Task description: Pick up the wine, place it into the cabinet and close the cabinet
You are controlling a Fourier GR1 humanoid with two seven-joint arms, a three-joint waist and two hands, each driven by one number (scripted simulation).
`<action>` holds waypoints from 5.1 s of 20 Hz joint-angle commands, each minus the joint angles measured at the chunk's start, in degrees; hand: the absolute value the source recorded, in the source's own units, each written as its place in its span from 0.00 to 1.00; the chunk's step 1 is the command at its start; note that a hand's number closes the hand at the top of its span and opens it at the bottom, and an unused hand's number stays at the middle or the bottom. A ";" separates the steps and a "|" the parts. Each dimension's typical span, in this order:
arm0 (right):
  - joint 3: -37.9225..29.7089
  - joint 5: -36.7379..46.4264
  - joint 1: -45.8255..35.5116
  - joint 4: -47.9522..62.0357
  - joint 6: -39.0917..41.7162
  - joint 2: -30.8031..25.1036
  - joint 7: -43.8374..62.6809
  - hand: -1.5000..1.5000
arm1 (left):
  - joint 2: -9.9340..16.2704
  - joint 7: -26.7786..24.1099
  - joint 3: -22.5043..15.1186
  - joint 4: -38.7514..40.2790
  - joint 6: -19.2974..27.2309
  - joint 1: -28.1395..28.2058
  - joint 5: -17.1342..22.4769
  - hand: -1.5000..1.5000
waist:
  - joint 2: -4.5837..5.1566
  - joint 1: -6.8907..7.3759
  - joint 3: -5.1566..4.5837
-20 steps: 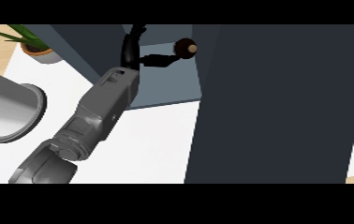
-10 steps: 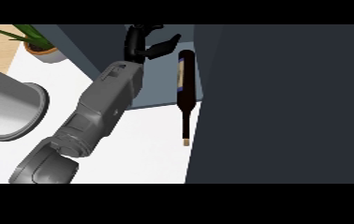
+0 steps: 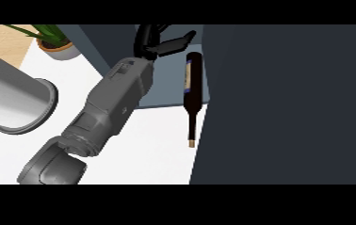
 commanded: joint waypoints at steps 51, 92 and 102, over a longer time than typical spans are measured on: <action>-0.81 -2.15 8.68 -13.65 1.03 -12.40 2.12 0.00 | 9.64 11.74 -19.34 -73.36 -6.30 63.97 9.72 0.00 | -1.46 4.01 0.10; 12.18 -5.31 -14.61 -3.53 15.50 0.28 11.01 1.00 | 29.93 14.24 0.13 -75.05 -26.67 70.11 21.05 0.00 | -0.41 8.16 -0.32; 5.31 -7.41 -31.45 6.77 15.29 11.00 21.82 1.00 | 31.22 14.59 1.40 -72.83 -29.60 68.99 21.73 0.00 | -0.22 9.70 -0.45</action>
